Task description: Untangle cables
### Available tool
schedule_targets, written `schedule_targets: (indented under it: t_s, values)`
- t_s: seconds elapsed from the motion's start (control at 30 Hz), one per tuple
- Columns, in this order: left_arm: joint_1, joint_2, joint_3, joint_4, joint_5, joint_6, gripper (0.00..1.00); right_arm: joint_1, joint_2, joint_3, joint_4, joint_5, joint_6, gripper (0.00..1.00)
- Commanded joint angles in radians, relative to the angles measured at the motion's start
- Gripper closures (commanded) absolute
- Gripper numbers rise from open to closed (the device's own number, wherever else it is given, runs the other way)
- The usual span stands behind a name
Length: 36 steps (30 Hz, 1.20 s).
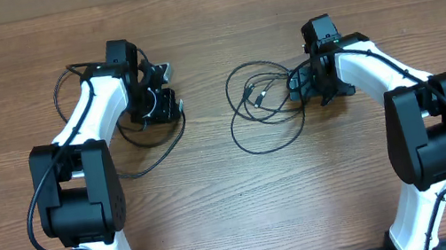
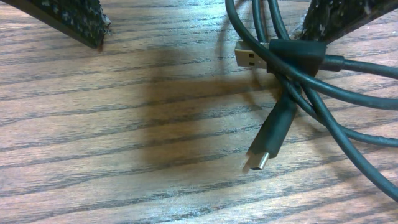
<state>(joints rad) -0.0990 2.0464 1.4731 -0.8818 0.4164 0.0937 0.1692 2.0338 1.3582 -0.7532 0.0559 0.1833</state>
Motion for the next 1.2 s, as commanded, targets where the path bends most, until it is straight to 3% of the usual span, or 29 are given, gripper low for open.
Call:
schedule_targets:
  t_s: [0.0, 0.17, 0.5, 0.57, 0.67, 0.77, 1.0, 1.17]
  values:
    - [-0.013, 0.005, 0.02, -0.019, 0.022, 0.042, 0.67, 0.0, 0.026, -0.016, 0.002, -0.017, 0.003, 0.0]
    - [-0.013, 0.005, 0.02, -0.027, 0.021, 0.042, 0.41, 0.0, 0.026, -0.016, 0.002, -0.017, 0.003, 0.0]
    - [-0.014, 0.005, 0.014, -0.119, -0.008, 0.042, 0.33, 0.0, 0.026, -0.016, 0.002, -0.017, 0.003, 0.0]
    - [-0.014, 0.005, 0.008, -0.135, -0.008, 0.042, 0.27, 0.0, 0.026, -0.016, 0.002, -0.017, 0.003, 0.0]
    - [-0.014, 0.005, -0.014, -0.133, -0.023, 0.068, 0.1, 0.0, 0.026, -0.016, 0.002, -0.017, 0.003, 0.0]
    - [-0.014, 0.005, -0.035, -0.101, -0.051, 0.067, 0.01, 0.0, 0.026, -0.016, 0.002, -0.017, 0.003, 0.0]
    - [-0.014, 0.006, -0.053, -0.002, -0.058, 0.067, 0.01, 0.0, 0.026, -0.016, 0.002, -0.017, 0.003, 0.0]
    - [-0.019, 0.007, -0.067, 0.018, -0.058, 0.067, 0.17, 0.0, 0.026, -0.016, 0.002, -0.017, 0.003, 0.0]
